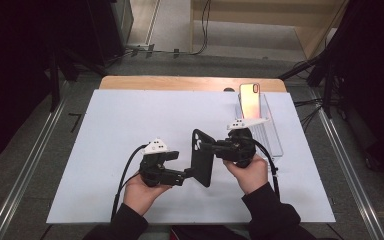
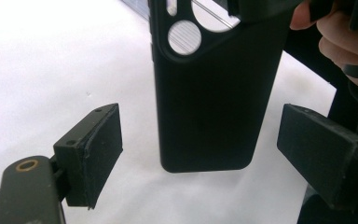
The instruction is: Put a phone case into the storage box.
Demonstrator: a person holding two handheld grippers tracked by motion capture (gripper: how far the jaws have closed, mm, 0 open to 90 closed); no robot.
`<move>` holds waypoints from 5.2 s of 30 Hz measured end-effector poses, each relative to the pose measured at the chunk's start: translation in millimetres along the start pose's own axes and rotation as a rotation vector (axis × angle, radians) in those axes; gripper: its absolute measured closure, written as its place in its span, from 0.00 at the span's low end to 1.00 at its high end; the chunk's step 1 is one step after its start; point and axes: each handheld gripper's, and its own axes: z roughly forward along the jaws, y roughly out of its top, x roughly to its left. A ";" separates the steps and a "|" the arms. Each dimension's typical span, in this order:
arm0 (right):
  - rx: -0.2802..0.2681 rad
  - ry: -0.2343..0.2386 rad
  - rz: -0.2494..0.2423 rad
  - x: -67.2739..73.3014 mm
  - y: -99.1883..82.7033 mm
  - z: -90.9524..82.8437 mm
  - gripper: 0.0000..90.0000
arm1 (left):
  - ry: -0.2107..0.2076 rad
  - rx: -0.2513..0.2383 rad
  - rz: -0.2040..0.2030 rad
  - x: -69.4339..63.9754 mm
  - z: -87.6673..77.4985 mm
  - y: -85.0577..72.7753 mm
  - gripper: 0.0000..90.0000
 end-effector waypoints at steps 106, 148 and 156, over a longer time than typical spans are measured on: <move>0.015 0.245 -0.270 -6.4 -15.9 -5.4 0.31 | -0.316 0.094 0.138 27.5 -36.5 42.7 0.86; -0.065 -0.206 -0.077 25.2 -29.6 35.1 0.00 | 0.032 0.054 -0.107 10.5 -36.7 48.7 0.86; -0.060 -0.199 -0.079 30.4 -28.7 43.6 0.04 | 0.019 0.057 -0.146 6.3 -33.4 47.2 0.86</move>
